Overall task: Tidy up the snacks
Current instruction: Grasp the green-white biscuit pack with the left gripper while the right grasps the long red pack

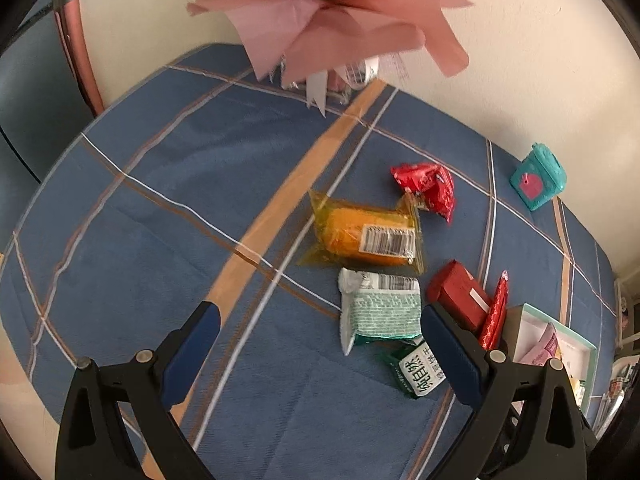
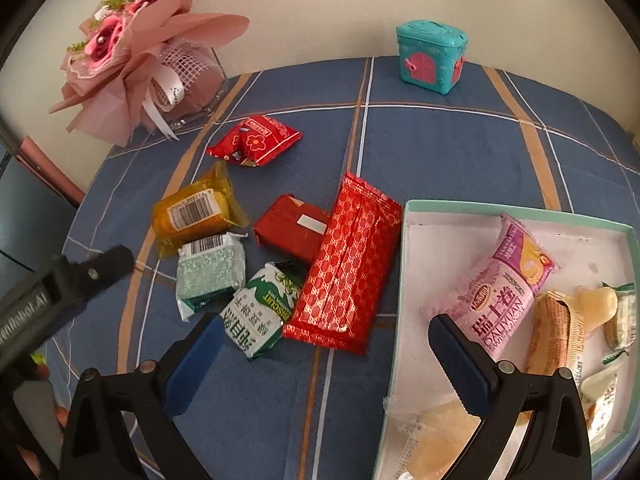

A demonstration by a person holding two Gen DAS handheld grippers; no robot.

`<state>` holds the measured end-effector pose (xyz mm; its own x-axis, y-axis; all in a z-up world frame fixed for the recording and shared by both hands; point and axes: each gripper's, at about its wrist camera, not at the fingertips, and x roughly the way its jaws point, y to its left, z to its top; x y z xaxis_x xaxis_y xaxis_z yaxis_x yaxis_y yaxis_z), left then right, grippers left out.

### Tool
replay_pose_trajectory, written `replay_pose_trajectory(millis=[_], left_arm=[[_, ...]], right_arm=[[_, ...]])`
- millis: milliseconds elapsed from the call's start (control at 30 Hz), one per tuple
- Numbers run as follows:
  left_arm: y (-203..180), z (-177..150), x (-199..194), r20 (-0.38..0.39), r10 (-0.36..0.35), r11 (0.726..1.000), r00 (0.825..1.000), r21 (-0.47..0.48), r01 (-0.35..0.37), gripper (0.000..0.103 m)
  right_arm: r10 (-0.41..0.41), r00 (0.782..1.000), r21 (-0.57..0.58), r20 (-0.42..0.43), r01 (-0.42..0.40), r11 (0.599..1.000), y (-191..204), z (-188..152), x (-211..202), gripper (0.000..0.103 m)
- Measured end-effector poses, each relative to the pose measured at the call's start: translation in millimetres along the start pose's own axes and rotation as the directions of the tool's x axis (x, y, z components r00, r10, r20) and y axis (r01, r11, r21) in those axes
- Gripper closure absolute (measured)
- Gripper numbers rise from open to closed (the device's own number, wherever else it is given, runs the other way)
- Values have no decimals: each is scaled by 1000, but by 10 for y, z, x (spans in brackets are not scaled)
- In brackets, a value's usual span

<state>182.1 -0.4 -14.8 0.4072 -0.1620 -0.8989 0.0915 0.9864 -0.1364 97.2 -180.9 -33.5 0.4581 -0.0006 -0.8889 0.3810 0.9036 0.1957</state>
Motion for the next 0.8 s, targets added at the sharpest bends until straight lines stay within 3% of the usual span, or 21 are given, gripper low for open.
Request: replay_pose_trajectory(millis=[267,467,700,800], left_arm=[[-189,1,211,-48,-24,999,999,37,25,3],[-282,28,322,-56,-30,998,998,51,33,3],[-286,56,405,-58,-45,998,997,41,48,3],[-296,61,449,-63,-37,998,997,49,40,3]], right_arm=[[-6,1000,2,16,6,1000,-26,108,78,4],[-24,999,4,22,24,1000,-48,183,127,19],[-70,997,-39,16,70,997,38,220,221,43],[-92,996,-61,4,92,994,73,224,284,49]])
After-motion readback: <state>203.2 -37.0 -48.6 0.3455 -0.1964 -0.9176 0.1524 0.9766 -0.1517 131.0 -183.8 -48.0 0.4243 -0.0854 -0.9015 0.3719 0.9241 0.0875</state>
